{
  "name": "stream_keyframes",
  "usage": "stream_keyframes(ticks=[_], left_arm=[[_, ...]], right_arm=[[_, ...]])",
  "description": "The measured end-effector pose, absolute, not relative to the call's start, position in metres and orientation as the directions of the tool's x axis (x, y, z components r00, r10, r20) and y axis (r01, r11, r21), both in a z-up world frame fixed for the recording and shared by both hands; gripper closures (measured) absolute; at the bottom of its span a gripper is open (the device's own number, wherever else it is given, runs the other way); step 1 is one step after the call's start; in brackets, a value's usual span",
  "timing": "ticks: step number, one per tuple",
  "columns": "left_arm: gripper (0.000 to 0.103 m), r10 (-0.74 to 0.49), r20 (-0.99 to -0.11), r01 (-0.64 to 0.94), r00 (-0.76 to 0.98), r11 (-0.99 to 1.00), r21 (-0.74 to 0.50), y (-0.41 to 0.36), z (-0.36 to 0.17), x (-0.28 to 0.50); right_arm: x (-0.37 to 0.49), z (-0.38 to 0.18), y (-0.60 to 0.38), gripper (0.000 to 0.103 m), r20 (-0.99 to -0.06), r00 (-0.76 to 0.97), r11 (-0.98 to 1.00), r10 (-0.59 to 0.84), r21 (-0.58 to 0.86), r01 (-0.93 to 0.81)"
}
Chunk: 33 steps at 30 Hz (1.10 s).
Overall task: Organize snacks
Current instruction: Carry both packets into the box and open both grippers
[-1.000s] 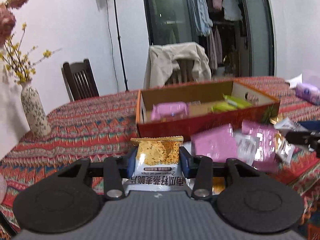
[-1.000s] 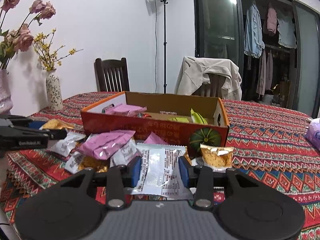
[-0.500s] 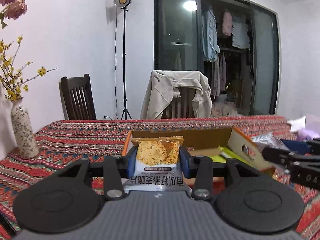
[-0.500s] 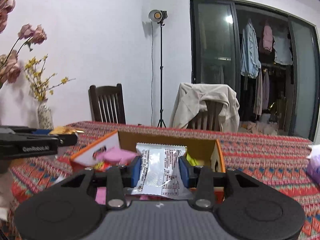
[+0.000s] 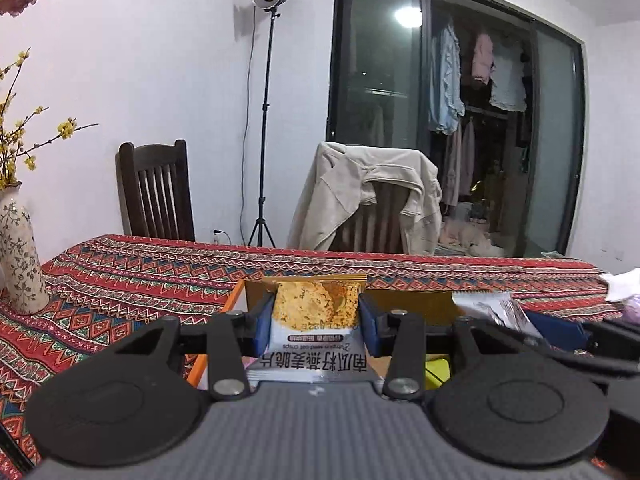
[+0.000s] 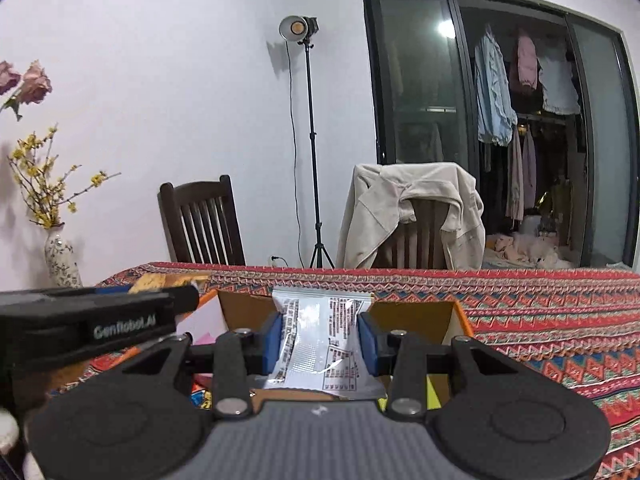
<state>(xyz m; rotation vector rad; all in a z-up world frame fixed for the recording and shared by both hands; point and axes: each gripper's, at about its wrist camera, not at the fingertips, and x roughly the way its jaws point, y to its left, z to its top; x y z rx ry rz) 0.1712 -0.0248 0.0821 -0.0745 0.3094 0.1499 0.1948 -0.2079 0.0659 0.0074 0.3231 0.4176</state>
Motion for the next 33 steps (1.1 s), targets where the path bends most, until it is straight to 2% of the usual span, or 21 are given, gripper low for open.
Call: stream_keyframes(ticks=[13, 15, 16, 17, 19, 21, 22, 24, 33], left_arm=[[0.058, 0.108, -0.35, -0.13, 0.93, 0.991, -0.04, -0.012, 0.052, 0.184], [0.05, 0.105, -0.357, -0.131, 0.928, 0.99, -0.05, -0.011, 0.051, 0.183], [0.036, 0.105, -0.354, -0.133, 0.929, 0.989, -0.057, -0.01, 0.051, 0.182], [0.02, 0.113, -0.342, -0.142, 0.933, 0.988, -0.061, -0.01, 0.052, 0.18], [0.006, 0.138, -0.316, -0.165, 0.939, 0.984, -0.061, -0.009, 0.054, 0.175], [0.0, 0.153, -0.286, -0.178, 0.946, 0.982, -0.065, -0.01, 0.055, 0.171], [0.0, 0.155, -0.282, -0.181, 0.947, 0.981, -0.067, -0.01, 0.055, 0.17], [0.0, 0.156, -0.284, -0.183, 0.946, 0.98, -0.072, -0.011, 0.056, 0.171], [0.0, 0.151, -0.285, -0.187, 0.947, 0.977, -0.104, -0.007, 0.059, 0.167]], right_arm=[[0.213, 0.032, -0.203, 0.063, -0.383, 0.839, 0.916, 0.388, 0.059, -0.397], [0.213, 0.03, -0.203, 0.06, -0.393, 0.835, 0.917, 0.385, 0.063, -0.393], [0.213, 0.029, -0.204, 0.06, -0.395, 0.834, 0.918, 0.384, 0.067, -0.39], [0.213, 0.029, -0.205, 0.057, -0.398, 0.832, 0.918, 0.385, 0.073, -0.39], [0.213, 0.028, -0.209, 0.032, -0.401, 0.826, 0.915, 0.396, 0.094, -0.393], [0.212, 0.03, -0.212, 0.019, -0.396, 0.826, 0.913, 0.401, 0.107, -0.393], [0.212, 0.03, -0.212, 0.011, -0.395, 0.828, 0.915, 0.397, 0.107, -0.388], [0.211, 0.03, -0.212, 0.0, -0.387, 0.84, 0.922, 0.381, 0.095, -0.374], [0.206, 0.033, -0.217, 0.0, -0.368, 0.855, 0.929, 0.365, 0.09, -0.358]])
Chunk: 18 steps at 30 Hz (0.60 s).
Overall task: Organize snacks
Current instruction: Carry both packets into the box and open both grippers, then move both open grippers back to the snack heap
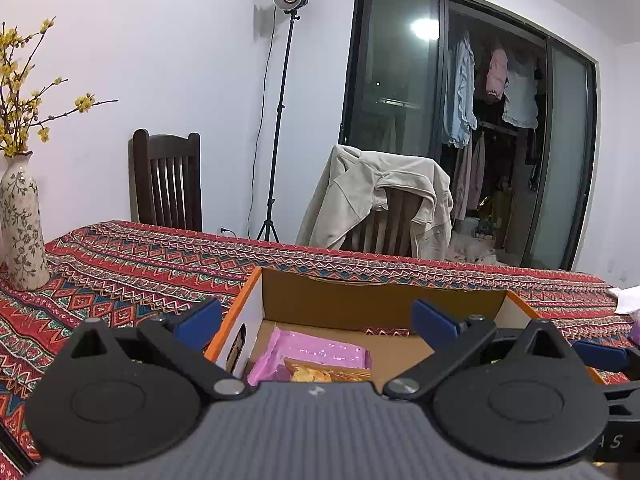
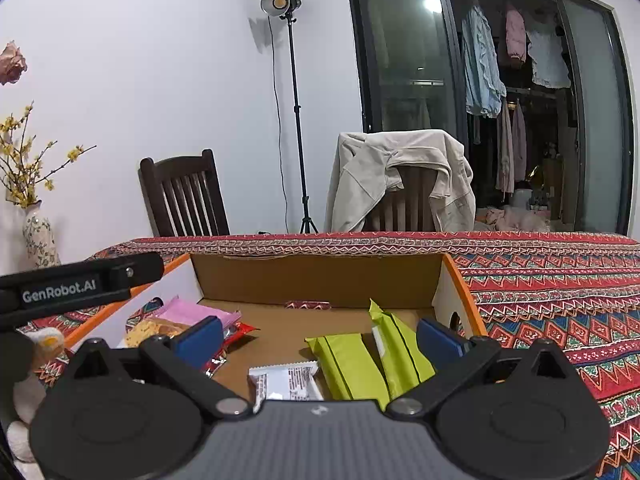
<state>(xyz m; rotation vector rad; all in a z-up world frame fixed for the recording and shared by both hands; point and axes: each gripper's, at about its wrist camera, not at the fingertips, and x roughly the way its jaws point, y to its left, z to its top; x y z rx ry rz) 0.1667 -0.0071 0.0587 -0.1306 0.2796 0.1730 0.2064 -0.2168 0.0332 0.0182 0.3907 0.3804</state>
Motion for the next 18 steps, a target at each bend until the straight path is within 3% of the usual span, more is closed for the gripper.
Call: stream_keyframes(ticks=[9, 18], left_arm=[[0.0, 0.099, -0.293, -0.153, 0.951, 0.974, -0.168, -0.005, 0.089, 0.137], [0.0, 0.099, -0.279, -0.132, 0.955, 0.986, -0.102, -0.002, 0.094, 0.098]], right_arm=[[0.184, 0.058, -0.223, 0.0, -0.357, 0.861, 0.932, 0.361, 0.099, -0.35], [0.148, 0.066, -0.24, 0.0, -0.368, 0.859, 0.93, 0.356, 0.053, -0.363]])
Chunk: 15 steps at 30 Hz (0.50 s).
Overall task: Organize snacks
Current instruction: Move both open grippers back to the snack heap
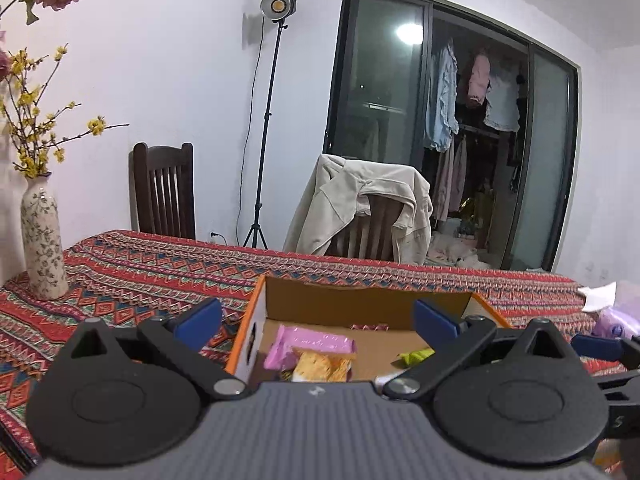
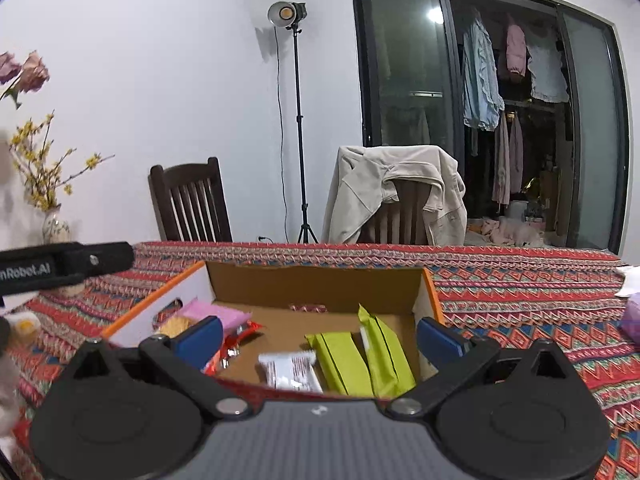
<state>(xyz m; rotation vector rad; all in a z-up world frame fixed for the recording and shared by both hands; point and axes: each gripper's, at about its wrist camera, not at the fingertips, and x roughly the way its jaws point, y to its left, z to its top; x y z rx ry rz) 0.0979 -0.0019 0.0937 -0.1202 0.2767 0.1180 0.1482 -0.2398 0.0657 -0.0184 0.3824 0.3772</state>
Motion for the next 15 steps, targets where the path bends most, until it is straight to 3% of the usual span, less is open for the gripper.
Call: stream_keyframes(ticks=[15], left_arm=[[0.0, 0.104, -0.388, -0.142, 0.916, 0.987, -0.071, 0.028, 0.048, 0.048]], right_arm=[[0.11, 0.03, -0.256, 0.0, -0.466, 0.815, 0.929, 0.344, 0.041, -0.368]])
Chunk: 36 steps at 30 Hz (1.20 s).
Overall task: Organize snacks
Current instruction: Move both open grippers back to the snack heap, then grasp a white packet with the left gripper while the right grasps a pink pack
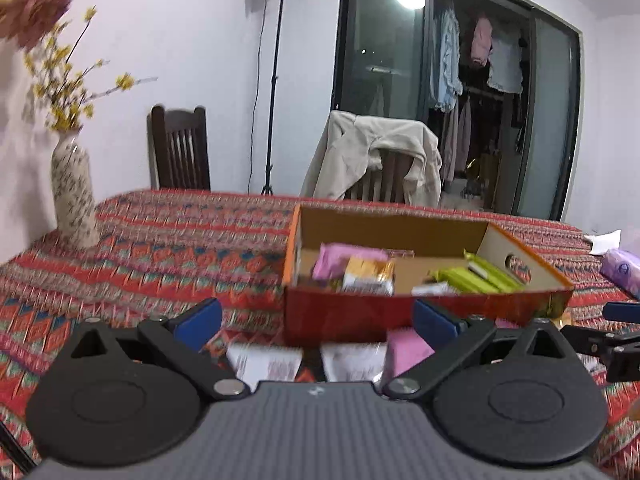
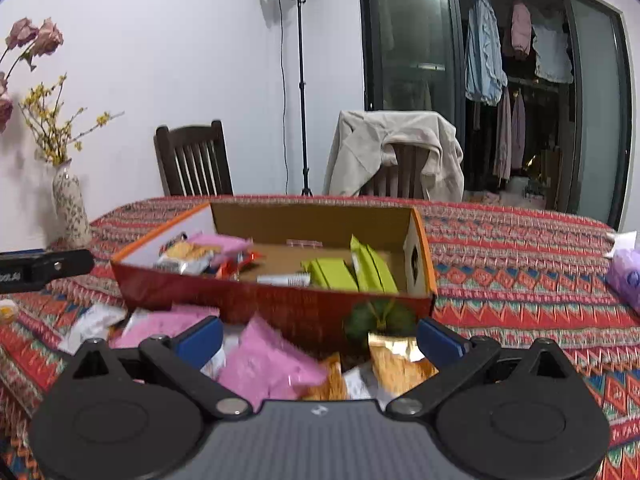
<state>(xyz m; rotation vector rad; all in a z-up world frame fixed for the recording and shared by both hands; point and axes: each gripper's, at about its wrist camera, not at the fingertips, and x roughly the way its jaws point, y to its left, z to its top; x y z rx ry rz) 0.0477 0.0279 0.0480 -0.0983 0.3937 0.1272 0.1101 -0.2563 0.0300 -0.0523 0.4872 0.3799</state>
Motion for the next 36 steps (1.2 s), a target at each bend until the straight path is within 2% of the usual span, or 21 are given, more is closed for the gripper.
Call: stream_keyframes(ticks=[10, 16, 24, 30, 36], left_arm=[[0.0, 0.13, -0.431, -0.184, 0.893, 0.979, -0.086, 0.049, 0.022, 0.032], [0.0, 0.119, -0.438, -0.179, 0.891, 0.979, -0.099, 0.05, 0.01, 0.037], [0.0, 0.097, -0.43, -0.165, 0.898, 0.978, -0.124, 0.052, 0.008, 0.036], [0.0, 0.09, -0.441, -0.171, 0.893, 0.974, -0.148, 0.055, 0.007, 0.038], [0.0, 0.081, -0.447, -0.168, 0.891, 0.973, -0.157, 0.055, 0.006, 0.039]], right_arm=[[0.088, 0.005, -0.253, 0.0, -0.539, 0.763, 0.913, 0.357, 0.026, -0.408], [0.086, 0.007, -0.242, 0.0, -0.546, 0.759, 0.903, 0.355, -0.008, -0.429], [0.103, -0.005, -0.206, 0.0, -0.601, 0.738, 0.855, 0.308, -0.165, -0.492], [0.116, -0.01, -0.179, 0.0, -0.605, 0.737, 0.793, 0.303, -0.269, -0.547], [0.117, -0.017, -0.179, 0.0, -0.584, 0.737, 0.78, 0.34, -0.262, -0.568]])
